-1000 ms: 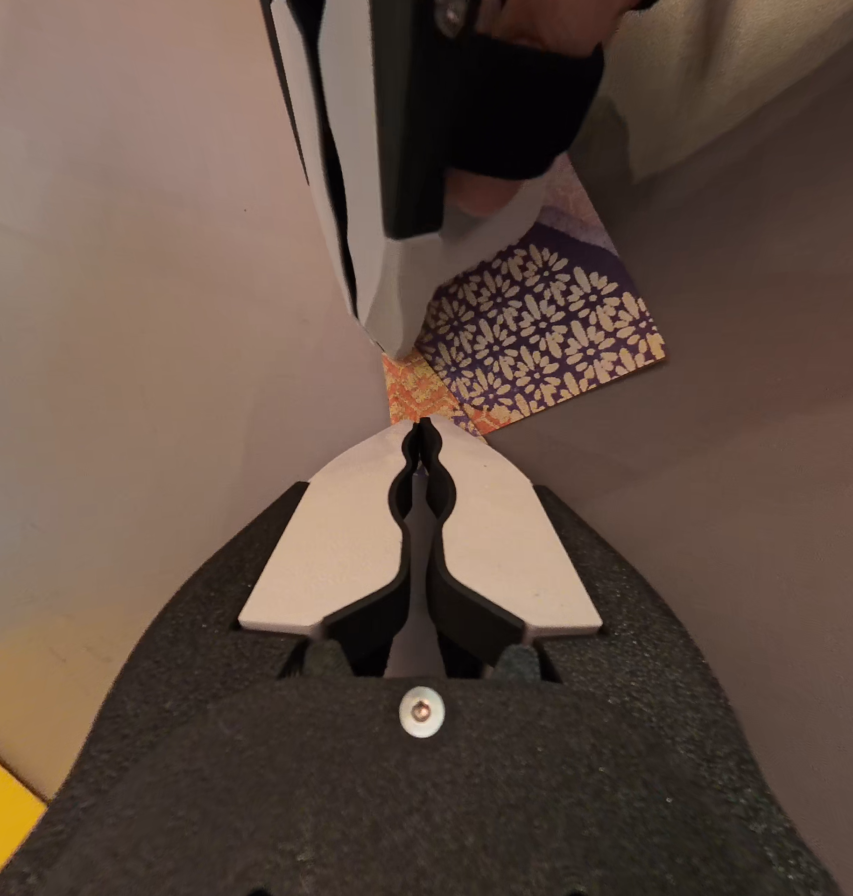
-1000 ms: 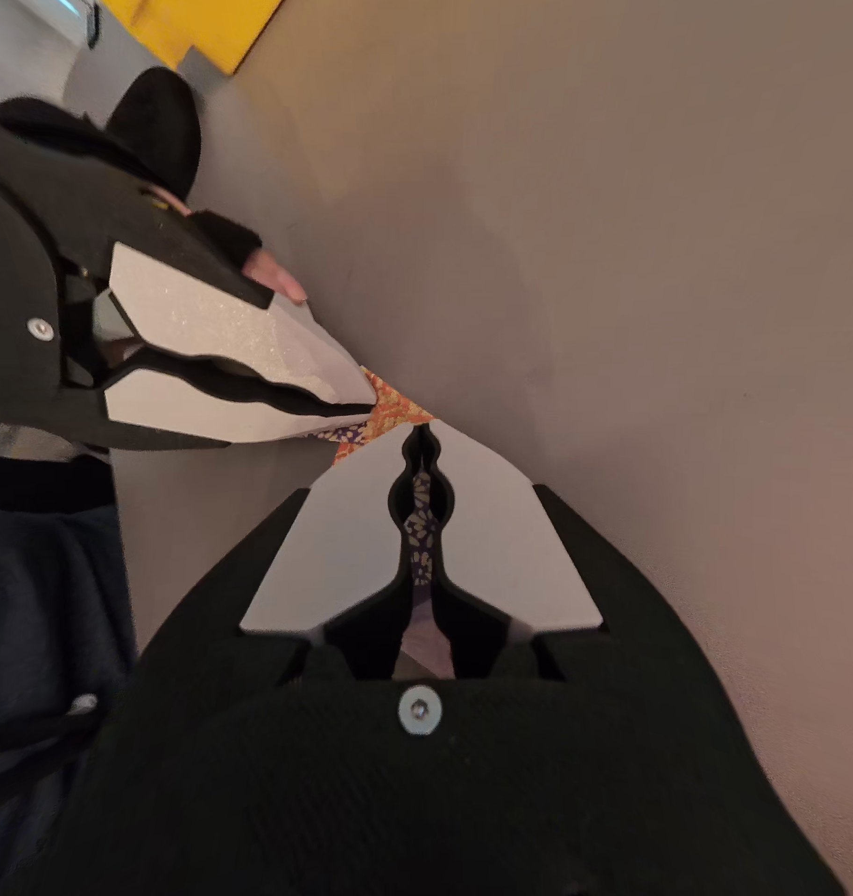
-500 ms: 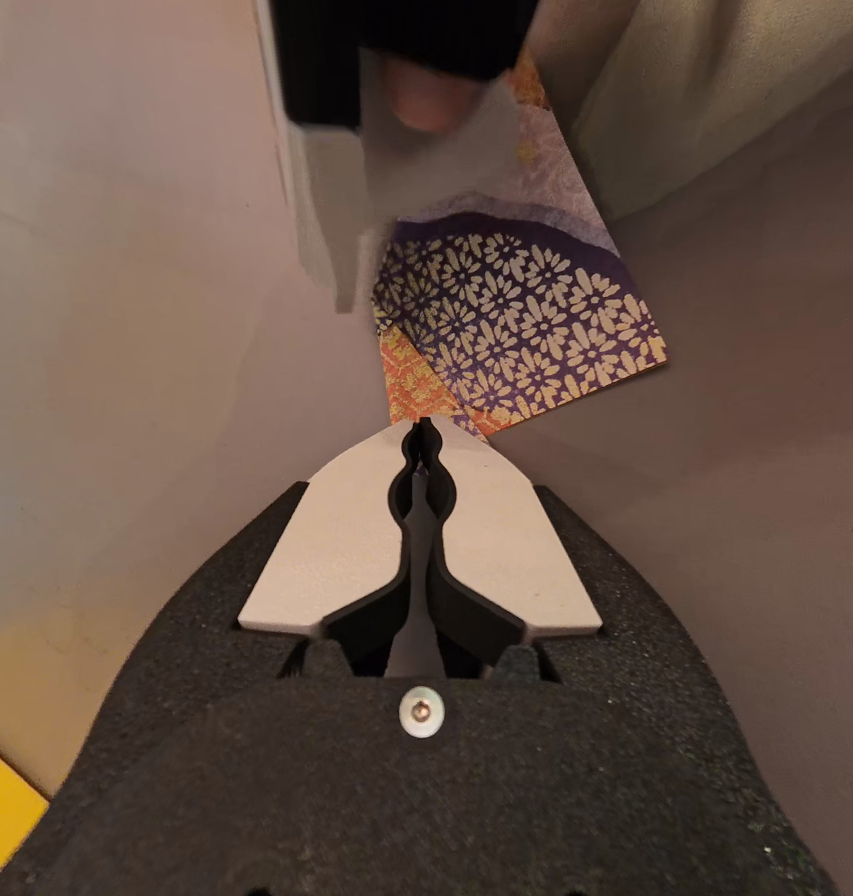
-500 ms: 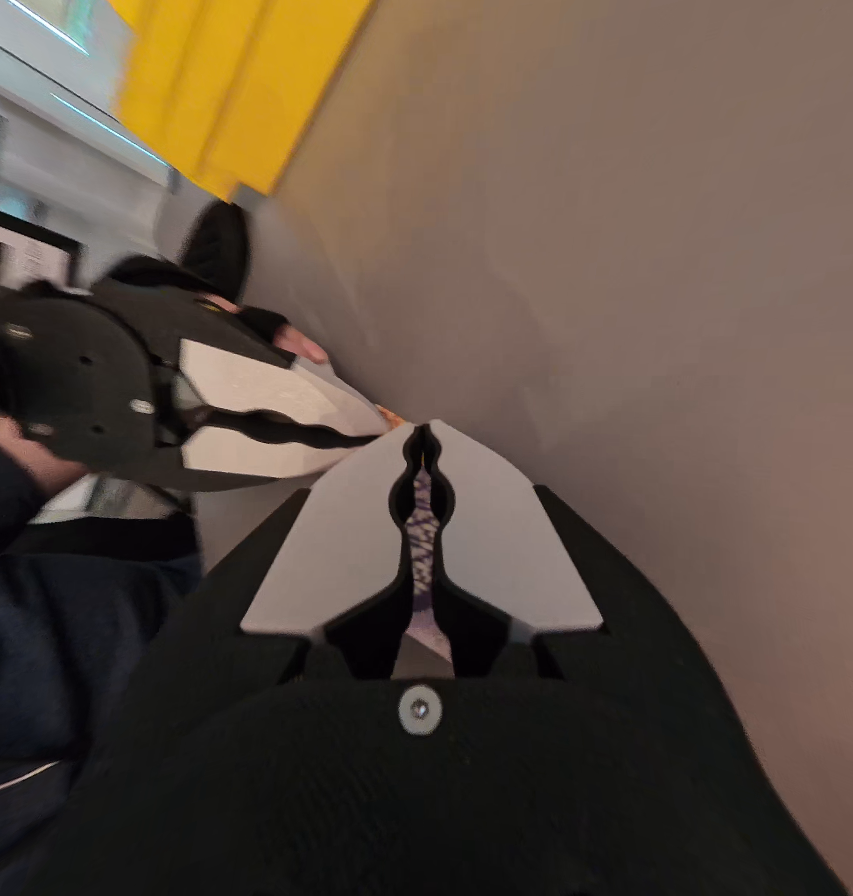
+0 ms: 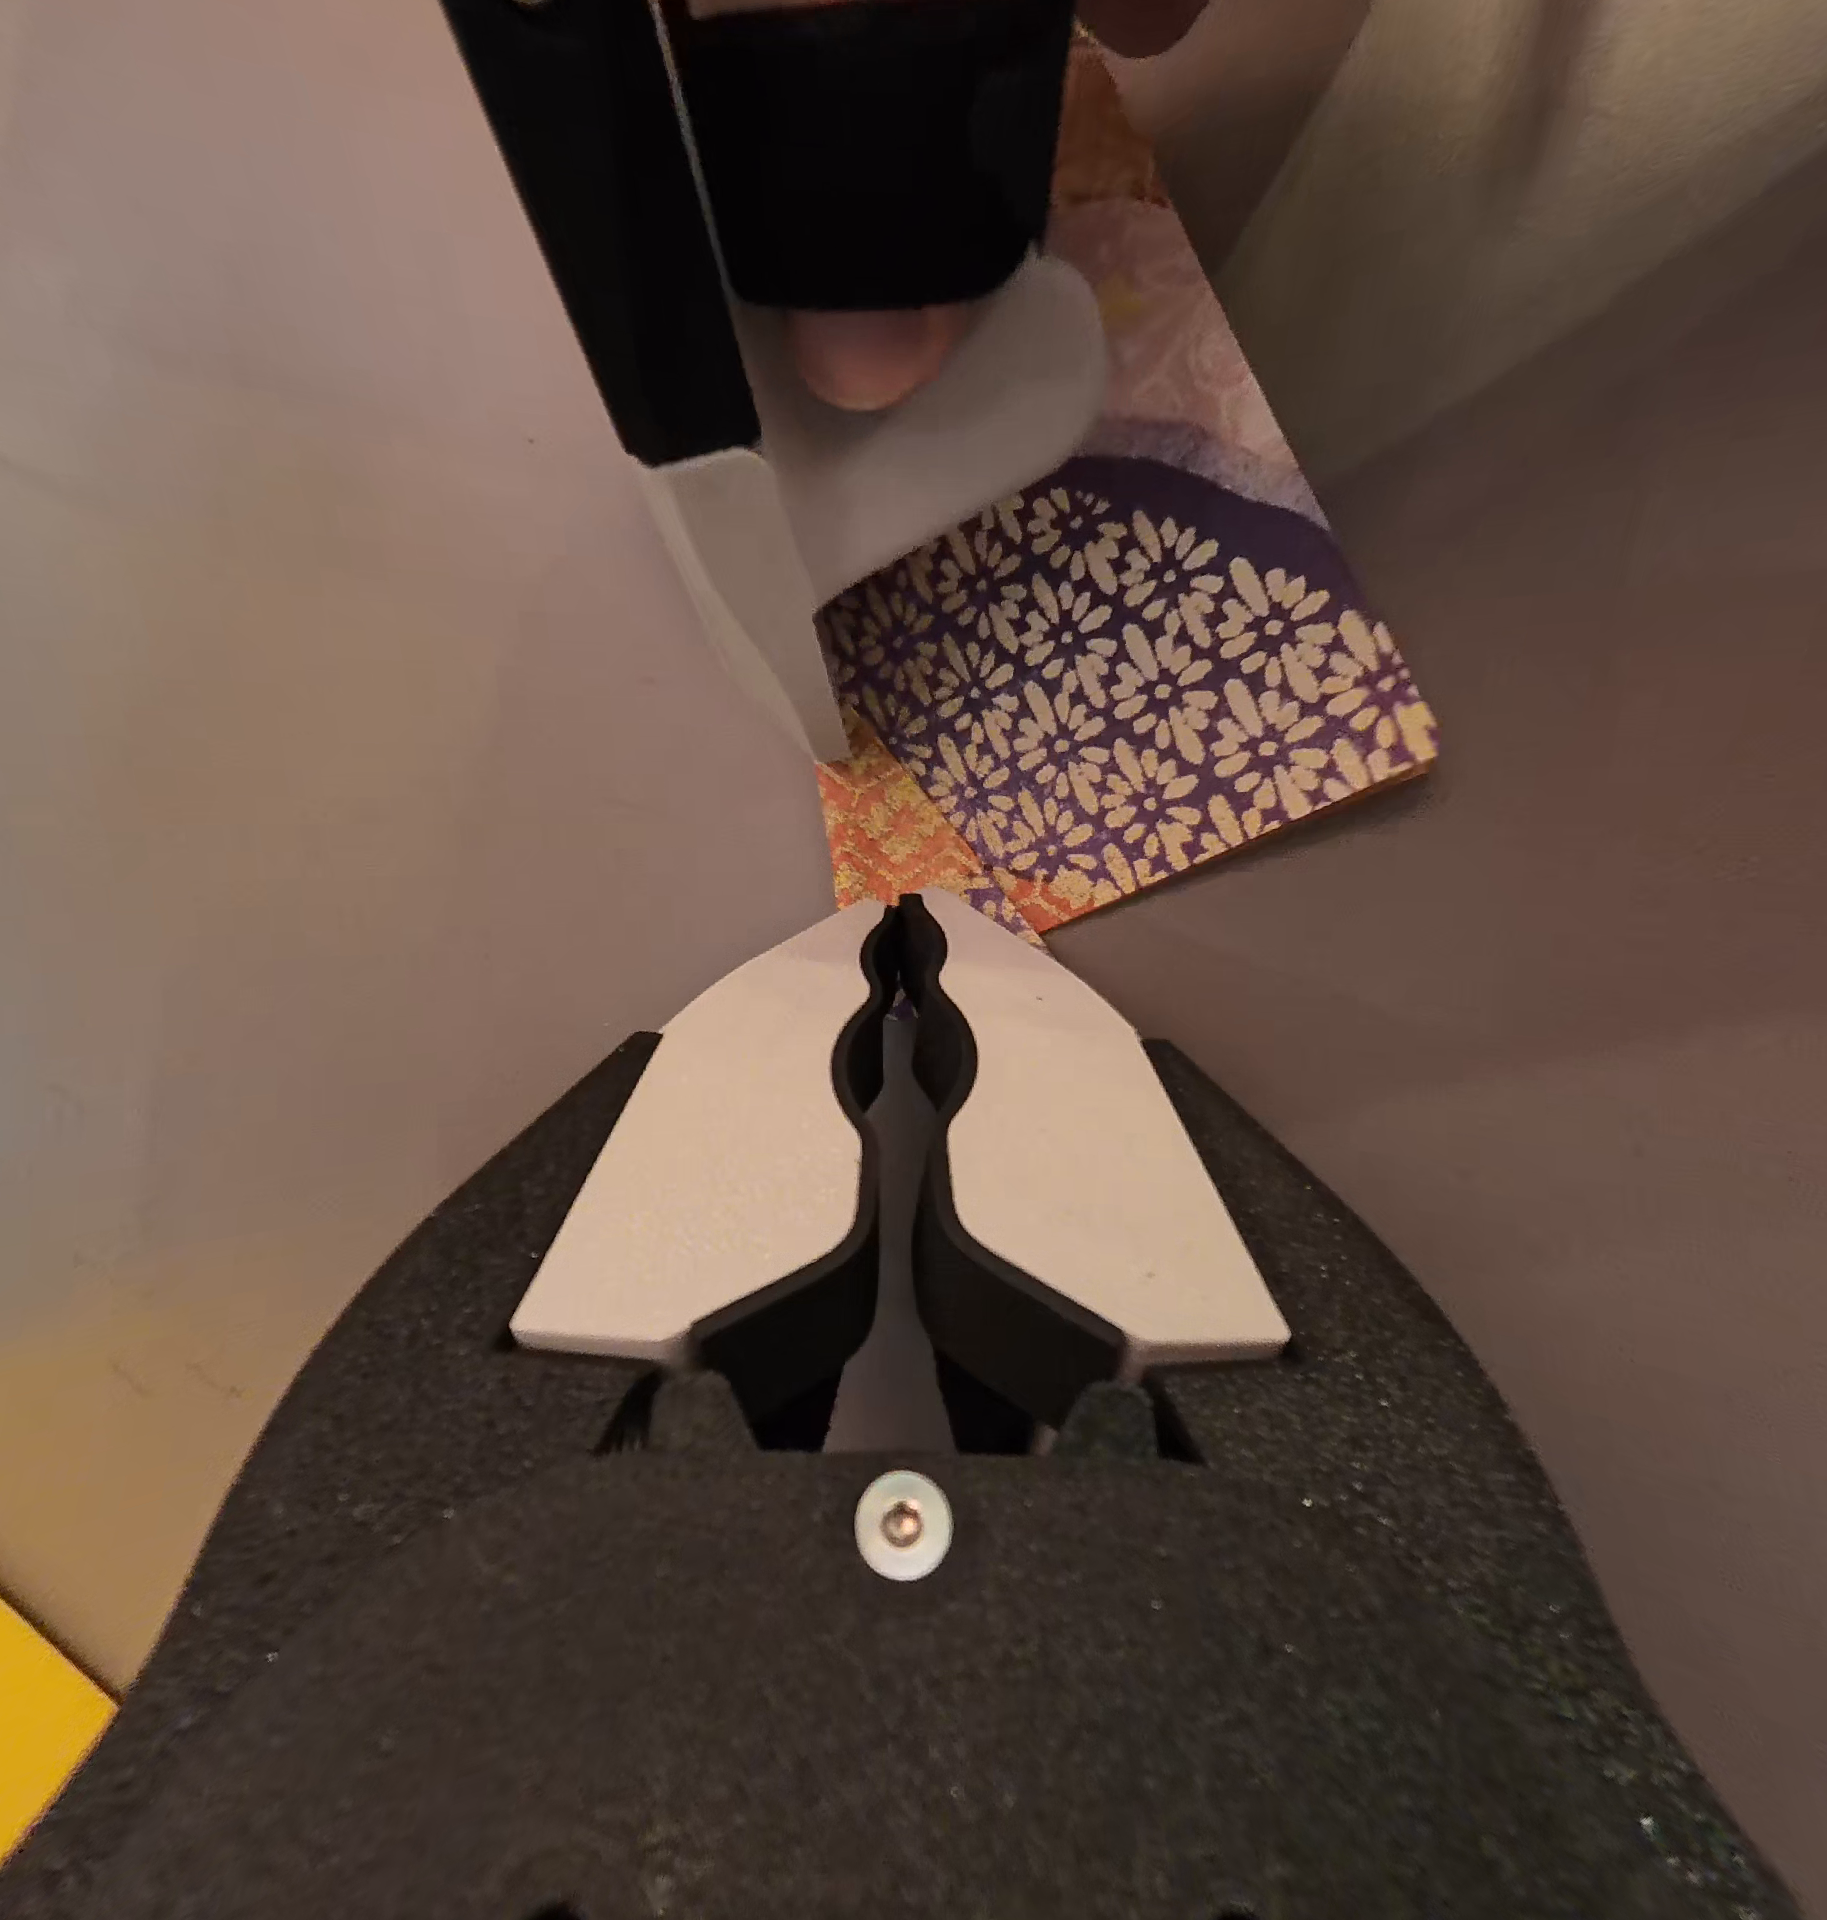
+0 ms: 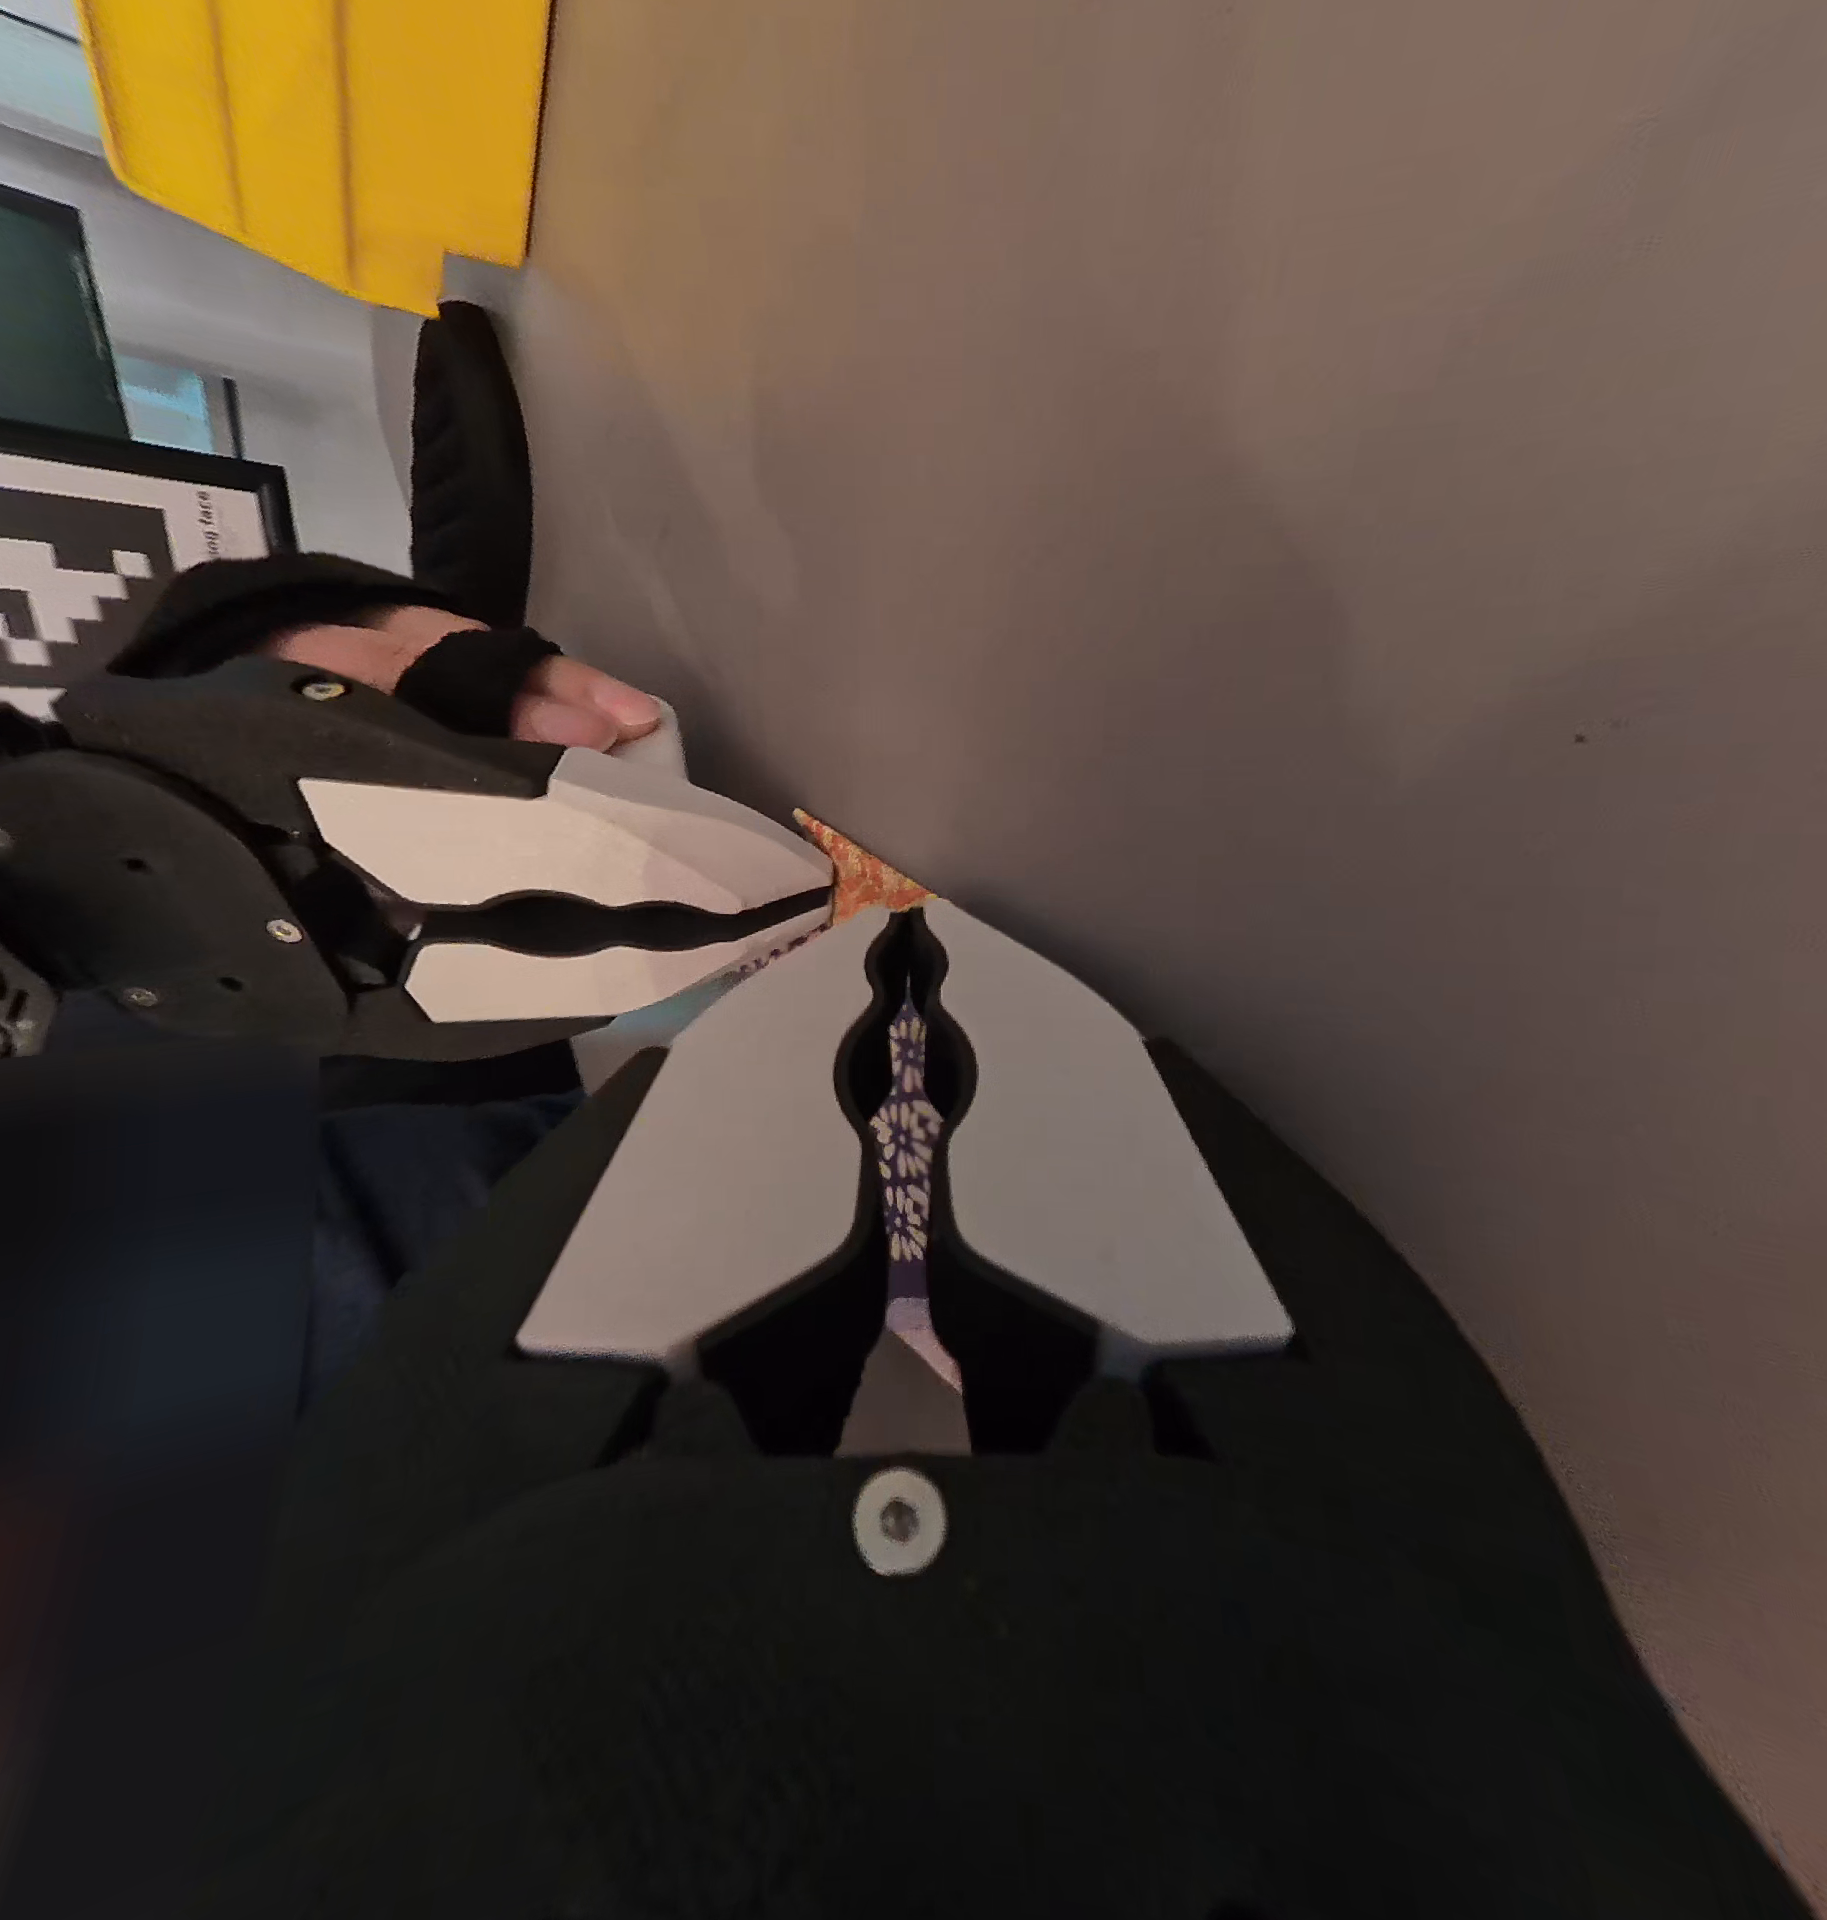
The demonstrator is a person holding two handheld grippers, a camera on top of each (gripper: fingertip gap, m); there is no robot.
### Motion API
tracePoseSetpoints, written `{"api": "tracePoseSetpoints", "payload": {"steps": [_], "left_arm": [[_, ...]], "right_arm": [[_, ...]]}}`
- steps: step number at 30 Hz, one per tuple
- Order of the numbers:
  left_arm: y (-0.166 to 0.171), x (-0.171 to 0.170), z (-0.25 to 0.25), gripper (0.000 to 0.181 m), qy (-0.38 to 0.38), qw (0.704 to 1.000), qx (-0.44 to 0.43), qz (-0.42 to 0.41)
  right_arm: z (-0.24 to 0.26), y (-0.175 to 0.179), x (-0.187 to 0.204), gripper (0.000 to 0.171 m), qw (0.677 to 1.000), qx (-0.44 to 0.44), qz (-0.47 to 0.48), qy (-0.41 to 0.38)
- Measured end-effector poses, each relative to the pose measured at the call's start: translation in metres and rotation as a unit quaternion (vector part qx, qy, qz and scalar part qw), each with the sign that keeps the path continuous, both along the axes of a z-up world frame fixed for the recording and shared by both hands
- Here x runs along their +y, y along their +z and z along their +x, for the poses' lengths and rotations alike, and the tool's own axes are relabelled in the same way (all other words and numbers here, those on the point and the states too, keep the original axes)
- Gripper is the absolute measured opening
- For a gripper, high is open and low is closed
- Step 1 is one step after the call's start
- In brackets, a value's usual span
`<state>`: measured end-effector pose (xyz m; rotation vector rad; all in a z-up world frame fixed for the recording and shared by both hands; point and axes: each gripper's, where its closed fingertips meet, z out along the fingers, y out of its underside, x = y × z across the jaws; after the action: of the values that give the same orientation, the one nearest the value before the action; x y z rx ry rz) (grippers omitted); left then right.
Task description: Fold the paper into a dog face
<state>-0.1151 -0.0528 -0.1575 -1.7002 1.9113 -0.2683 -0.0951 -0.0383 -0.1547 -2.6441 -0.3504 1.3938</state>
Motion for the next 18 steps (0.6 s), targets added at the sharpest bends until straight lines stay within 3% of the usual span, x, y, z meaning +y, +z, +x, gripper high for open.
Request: {"api": "tracePoseSetpoints", "payload": {"steps": [1,10,14,18], "left_arm": [[0.0,0.0,0.0,0.0,-0.001,1.0,0.001,0.001],[0.0,0.0,0.0,0.0,0.001,1.0,0.007,0.007],[0.0,0.0,0.0,0.0,0.005,1.0,0.007,0.003],[0.0,0.0,0.0,0.0,0.005,1.0,0.008,0.003]], "right_arm": [[0.0,0.0,0.0,0.001,1.0,0.007,-0.008,0.001],[0.0,0.001,0.004,0.001,0.999,0.032,-0.037,-0.006],[0.016,0.001,0.016,0.001,0.999,0.005,-0.005,-0.036],[0.006,0.022,0.012,0.001,0.997,0.066,0.002,-0.03]]}}
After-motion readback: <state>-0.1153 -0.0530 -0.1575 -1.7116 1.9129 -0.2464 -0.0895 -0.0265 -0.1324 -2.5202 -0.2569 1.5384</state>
